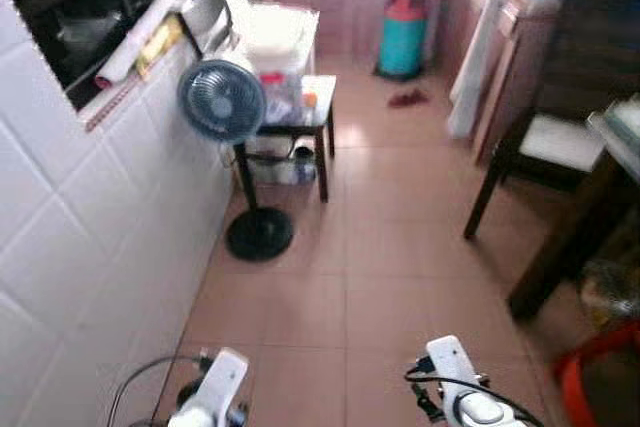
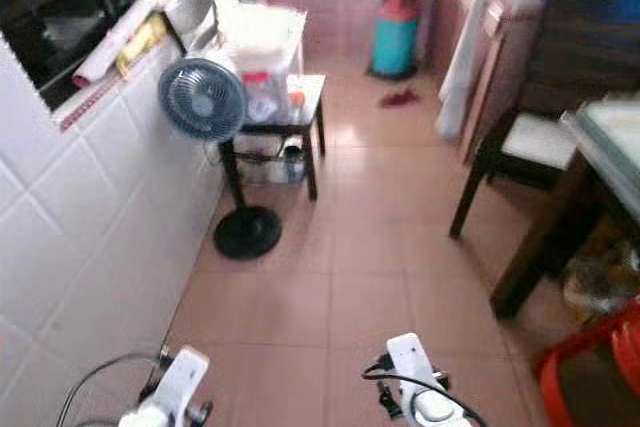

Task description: Setting the table

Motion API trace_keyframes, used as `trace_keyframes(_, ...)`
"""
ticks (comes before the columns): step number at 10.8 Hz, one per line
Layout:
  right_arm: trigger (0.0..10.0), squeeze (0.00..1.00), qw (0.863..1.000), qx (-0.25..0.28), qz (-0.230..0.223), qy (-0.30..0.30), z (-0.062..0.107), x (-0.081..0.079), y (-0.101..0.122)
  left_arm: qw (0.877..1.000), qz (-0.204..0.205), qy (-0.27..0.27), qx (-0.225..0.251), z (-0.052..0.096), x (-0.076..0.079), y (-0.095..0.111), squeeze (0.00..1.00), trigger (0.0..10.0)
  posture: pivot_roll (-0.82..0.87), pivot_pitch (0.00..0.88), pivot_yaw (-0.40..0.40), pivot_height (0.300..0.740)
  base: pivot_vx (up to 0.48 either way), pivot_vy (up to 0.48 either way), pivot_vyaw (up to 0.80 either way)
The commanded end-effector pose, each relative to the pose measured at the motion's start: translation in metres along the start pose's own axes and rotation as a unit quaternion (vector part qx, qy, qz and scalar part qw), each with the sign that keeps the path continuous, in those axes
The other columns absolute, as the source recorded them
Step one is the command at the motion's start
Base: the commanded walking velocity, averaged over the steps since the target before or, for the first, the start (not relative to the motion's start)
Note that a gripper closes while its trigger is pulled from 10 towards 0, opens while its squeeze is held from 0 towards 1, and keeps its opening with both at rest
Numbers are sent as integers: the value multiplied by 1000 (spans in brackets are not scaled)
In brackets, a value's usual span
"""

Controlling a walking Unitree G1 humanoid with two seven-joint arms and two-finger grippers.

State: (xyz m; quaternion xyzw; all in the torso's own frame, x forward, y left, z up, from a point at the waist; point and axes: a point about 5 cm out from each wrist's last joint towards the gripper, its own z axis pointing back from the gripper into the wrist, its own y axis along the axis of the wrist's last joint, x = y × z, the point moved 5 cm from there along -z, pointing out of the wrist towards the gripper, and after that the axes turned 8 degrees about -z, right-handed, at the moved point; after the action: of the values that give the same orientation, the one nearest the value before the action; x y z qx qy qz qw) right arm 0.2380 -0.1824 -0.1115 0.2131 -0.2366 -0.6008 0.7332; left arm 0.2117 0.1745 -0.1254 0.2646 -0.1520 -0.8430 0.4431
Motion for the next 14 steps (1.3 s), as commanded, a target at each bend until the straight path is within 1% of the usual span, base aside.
trace_keyframes(1,10000,0,1000,14,-2,17,-3,-15,12,1000,-3,15,-15,2,-14,-10,0,10000,-42,0,30,740,292,304,0)
trace_keyframes(5,10000,0,1000,9,1,11,-3,-13,11,1000,-4,13,-13,1,-13,-7,0,10000,-49,0,31,740,252,389,0)
trace_keyframes(6,10000,0,1000,8,2,10,-3,-13,11,1000,-6,13,-13,1,-14,-7,0,10000,-49,0,31,740,0,405,0)
trace_keyframes(8,10000,0,1000,7,3,9,-3,-13,10,1000,2,15,-12,1,-14,-7,0,10000,-46,0,29,740,0,0,0)
trace_keyframes(10,10000,0,1000,5,15,15,-3,-14,11,999,15,24,-19,1,-16,-9,0,10000,-25,0,4,740,0,0,0)
trace_keyframes(11,10000,0,999,4,32,20,-3,-15,13,999,25,26,-20,1,-16,-9,0,10000,-7,0,-21,740,0,0,0)
trace_keyframes(14,10000,0,998,5,63,29,-4,-15,16,998,49,35,-26,1,-17,-10,0,10000,36,0,-72,740,0,0,0)
